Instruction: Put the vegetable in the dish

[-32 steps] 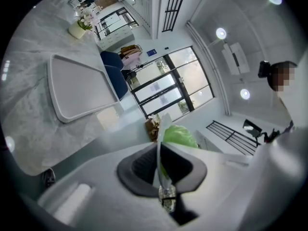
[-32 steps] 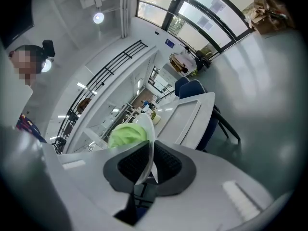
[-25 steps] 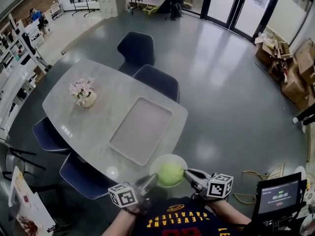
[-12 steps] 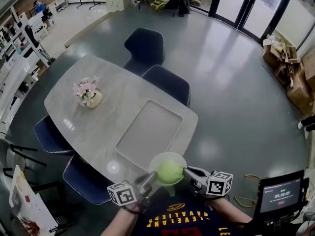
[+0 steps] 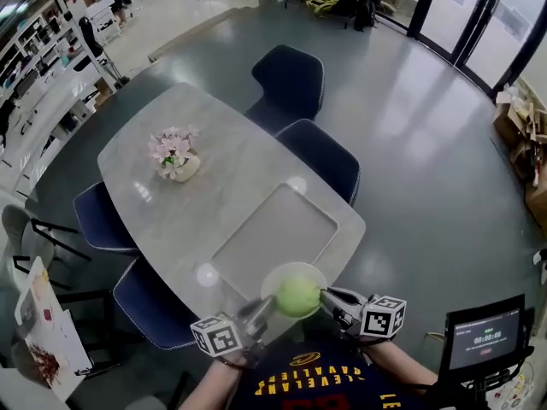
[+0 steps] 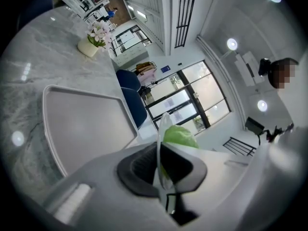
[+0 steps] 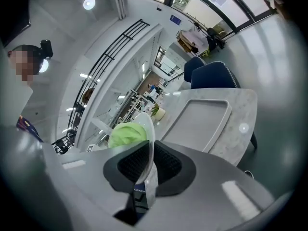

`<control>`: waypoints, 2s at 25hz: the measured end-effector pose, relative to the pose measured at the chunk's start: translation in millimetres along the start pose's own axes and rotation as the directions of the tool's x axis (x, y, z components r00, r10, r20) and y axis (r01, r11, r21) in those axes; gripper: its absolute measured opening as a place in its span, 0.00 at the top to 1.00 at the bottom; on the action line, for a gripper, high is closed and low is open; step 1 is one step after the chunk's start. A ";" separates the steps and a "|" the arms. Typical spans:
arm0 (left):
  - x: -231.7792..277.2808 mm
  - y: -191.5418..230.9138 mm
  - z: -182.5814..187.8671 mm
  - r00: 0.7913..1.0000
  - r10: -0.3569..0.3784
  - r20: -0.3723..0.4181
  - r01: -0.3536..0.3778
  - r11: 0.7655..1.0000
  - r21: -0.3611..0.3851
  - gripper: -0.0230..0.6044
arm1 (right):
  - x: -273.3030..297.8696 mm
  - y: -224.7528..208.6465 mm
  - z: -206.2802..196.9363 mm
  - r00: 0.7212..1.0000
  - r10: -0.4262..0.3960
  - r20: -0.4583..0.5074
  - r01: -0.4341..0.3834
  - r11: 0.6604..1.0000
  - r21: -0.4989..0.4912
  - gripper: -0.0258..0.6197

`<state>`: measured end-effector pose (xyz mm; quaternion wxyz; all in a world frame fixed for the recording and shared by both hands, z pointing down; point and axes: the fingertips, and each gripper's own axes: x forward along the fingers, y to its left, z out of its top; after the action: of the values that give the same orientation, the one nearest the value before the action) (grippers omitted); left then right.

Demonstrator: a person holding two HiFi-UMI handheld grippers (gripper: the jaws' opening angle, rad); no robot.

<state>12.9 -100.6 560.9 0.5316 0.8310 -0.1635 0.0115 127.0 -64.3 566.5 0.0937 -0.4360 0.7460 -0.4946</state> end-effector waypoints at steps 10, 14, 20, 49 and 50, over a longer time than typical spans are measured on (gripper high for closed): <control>13.1 19.5 18.6 0.976 0.130 0.176 -0.125 0.991 -0.041 0.94 | 37.4 -21.7 34.3 0.977 0.077 -0.199 -0.088 0.995 -0.046 0.90; 16.7 43.6 26.6 0.948 0.199 0.249 -0.185 0.979 -0.081 0.94 | 67.8 -39.7 41.9 0.948 0.110 -0.299 -0.138 0.988 -0.072 0.90; 1.2 71.8 25.2 0.915 0.255 0.313 -0.214 0.964 -0.158 0.94 | 102.9 -46.6 28.1 0.884 0.158 -0.441 -0.215 0.973 -0.082 0.91; -11.2 204.1 8.0 0.887 0.445 0.126 -0.364 0.839 -0.405 0.92 | 193.9 -122.6 -31.5 0.791 -0.038 -0.611 0.052 0.999 0.005 0.90; -10.7 205.3 8.1 0.884 0.454 0.115 -0.376 0.834 -0.405 0.92 | 194.4 -123.4 -31.0 0.790 -0.045 -0.612 0.058 0.998 0.002 0.90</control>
<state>-56.8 -183.3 735.9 0.6436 0.6560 -0.3940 0.0096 61.1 -204.5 739.6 -0.1613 -0.2719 0.7192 -0.6187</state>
